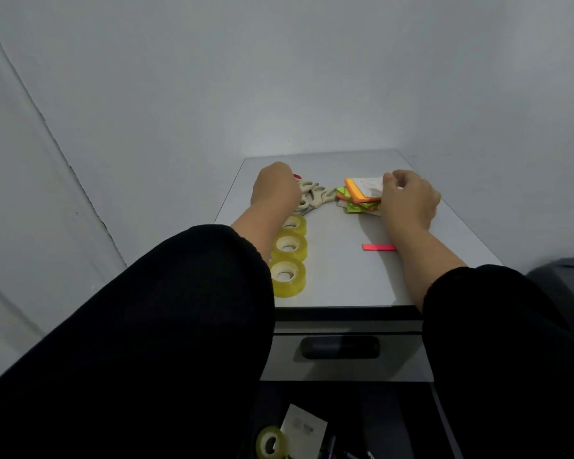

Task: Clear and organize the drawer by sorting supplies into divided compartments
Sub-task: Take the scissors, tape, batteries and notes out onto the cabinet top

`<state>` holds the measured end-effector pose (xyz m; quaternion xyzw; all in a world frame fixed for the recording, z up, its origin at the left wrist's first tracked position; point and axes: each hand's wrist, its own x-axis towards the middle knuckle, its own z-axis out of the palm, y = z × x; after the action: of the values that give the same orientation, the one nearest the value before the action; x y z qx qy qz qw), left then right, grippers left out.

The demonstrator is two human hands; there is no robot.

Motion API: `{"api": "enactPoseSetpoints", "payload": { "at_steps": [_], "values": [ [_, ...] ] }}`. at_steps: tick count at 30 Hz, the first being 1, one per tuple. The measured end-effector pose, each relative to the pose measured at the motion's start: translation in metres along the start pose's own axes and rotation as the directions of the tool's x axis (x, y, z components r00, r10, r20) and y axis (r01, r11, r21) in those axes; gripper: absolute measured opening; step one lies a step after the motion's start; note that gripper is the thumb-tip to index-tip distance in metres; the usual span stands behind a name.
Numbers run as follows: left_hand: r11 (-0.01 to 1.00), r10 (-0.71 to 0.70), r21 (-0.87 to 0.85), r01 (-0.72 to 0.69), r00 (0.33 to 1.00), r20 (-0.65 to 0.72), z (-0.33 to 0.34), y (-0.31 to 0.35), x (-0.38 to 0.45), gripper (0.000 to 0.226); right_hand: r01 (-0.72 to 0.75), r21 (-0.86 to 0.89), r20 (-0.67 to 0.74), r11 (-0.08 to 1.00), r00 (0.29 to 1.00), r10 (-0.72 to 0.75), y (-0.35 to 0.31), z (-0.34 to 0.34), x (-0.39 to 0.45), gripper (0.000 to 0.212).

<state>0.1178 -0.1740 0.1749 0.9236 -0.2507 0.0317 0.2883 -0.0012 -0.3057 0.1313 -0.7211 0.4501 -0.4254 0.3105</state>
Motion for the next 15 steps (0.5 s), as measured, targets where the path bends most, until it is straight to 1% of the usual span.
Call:
{"api": "enactPoseSetpoints", "payload": {
  "at_steps": [2, 4, 6, 8, 10, 12, 13, 15],
  "values": [
    [0.999, 0.031, -0.031, -0.031, 0.999, -0.016, -0.005, -0.003, -0.010, 0.018, 0.042, 0.097, -0.051, 0.994, 0.998, -0.038, -0.002, -0.004, -0.007, 0.032],
    [0.997, 0.059, -0.058, -0.059, 0.998, -0.015, -0.012, -0.006, -0.026, 0.019, 0.119, 0.159, -0.094, 0.980, 0.990, -0.105, -0.007, -0.010, -0.017, 0.029],
    [0.987, 0.103, -0.122, -0.106, 0.994, -0.034, -0.020, -0.009, -0.049, 0.021, 0.177, 0.172, -0.080, 0.969, 0.983, -0.165, -0.011, -0.016, -0.030, 0.028],
    [0.957, 0.174, -0.218, -0.190, 0.980, -0.093, -0.029, -0.013, -0.078, 0.020, 0.198, 0.215, -0.042, 0.956, 0.980, -0.194, -0.016, -0.024, -0.046, 0.027],
    [0.903, 0.216, -0.347, -0.252, 0.966, -0.139, -0.038, -0.019, -0.111, 0.017, 0.226, 0.324, -0.023, 0.919, 0.973, -0.231, -0.021, -0.037, -0.072, 0.026],
    [0.799, 0.227, -0.540, -0.265, 0.964, -0.137, -0.047, -0.028, -0.148, 0.015, 0.294, 0.399, -0.042, 0.869, 0.952, -0.303, -0.023, -0.054, -0.110, 0.021],
    [0.746, 0.239, -0.609, -0.269, 0.962, -0.133, -0.049, -0.035, -0.165, 0.018, 0.342, 0.411, -0.063, 0.845, 0.936, -0.347, -0.020, -0.063, -0.131, 0.017],
    [0.691, 0.275, -0.666, -0.282, 0.954, -0.119, -0.043, -0.052, -0.194, 0.021, 0.403, 0.420, -0.078, 0.813, 0.908, -0.411, -0.005, -0.075, -0.170, 0.014]
  ]
}}
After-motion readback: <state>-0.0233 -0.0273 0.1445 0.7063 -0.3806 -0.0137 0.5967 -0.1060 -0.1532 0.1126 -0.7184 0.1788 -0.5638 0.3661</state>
